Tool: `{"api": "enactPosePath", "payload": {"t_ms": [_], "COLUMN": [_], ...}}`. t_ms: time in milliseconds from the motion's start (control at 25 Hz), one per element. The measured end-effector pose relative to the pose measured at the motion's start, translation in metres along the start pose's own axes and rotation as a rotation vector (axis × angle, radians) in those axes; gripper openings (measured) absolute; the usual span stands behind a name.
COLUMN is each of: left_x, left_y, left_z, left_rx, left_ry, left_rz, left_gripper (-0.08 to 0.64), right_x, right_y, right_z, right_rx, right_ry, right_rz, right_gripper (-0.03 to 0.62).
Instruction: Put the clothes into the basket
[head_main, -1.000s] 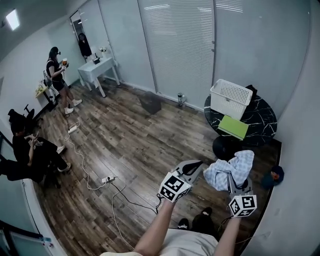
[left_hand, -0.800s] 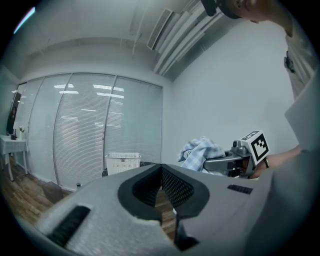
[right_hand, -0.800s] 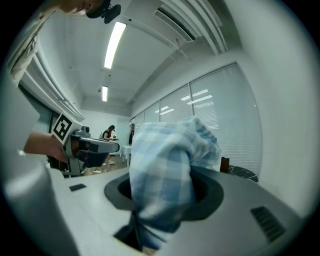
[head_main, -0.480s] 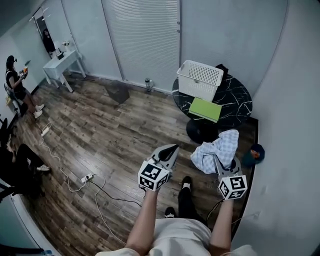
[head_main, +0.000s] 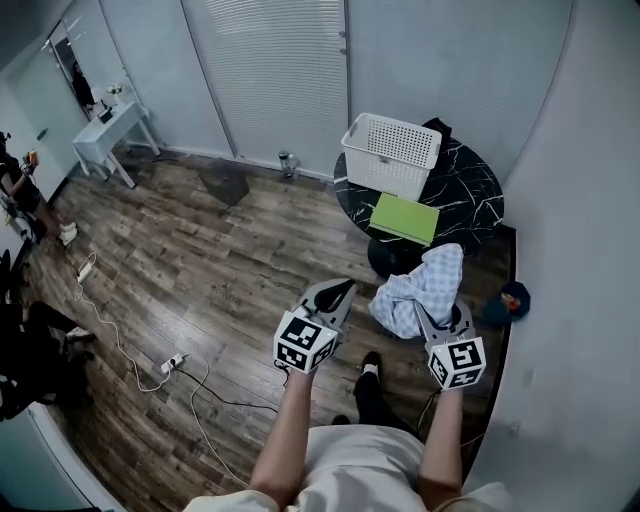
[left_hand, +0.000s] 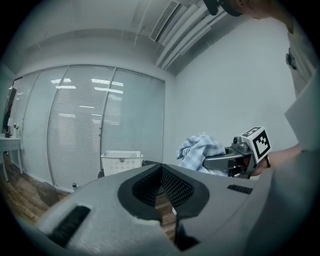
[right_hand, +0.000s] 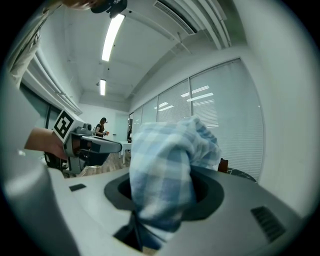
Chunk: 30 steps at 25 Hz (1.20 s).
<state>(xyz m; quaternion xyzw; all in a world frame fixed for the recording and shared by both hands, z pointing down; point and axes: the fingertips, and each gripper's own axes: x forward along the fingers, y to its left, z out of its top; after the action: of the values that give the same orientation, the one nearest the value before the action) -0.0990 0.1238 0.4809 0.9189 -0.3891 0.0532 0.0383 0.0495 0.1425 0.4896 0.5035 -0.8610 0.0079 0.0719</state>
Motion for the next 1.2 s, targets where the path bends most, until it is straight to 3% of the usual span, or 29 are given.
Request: {"api": "enactPosePath", "payload": {"t_ms": [360, 880, 1080, 1200], "left_x": [0.054, 0.124, 0.143, 0.151], "left_y": [0.036, 0.071, 0.093, 0.102], "left_z": [0.011, 0.019, 0.025, 0.034], "left_rx": [0.01, 0.034, 0.122, 0.101], "left_ry": [-0.008, 0.057, 0.099, 0.069], "left_rz": [-0.028, -0.048, 0.031, 0.04], "left_gripper": [0.014, 0.014, 0.014, 0.014], "right_x": [0.047, 0.112, 0.136, 0.154], "right_y": [-0.044, -0.108, -0.134, -0.141], "right_z": [0.006, 0.012, 0.024, 0.027], "right_rx": [0.014, 0.012, 0.002, -0.044], "right_ry": [0.006, 0.063, 0.043, 0.04], "right_rz": [-0.039, -0.048, -0.033, -0.011], "right_gripper": [0.181, 0.183, 0.183, 0.183]}}
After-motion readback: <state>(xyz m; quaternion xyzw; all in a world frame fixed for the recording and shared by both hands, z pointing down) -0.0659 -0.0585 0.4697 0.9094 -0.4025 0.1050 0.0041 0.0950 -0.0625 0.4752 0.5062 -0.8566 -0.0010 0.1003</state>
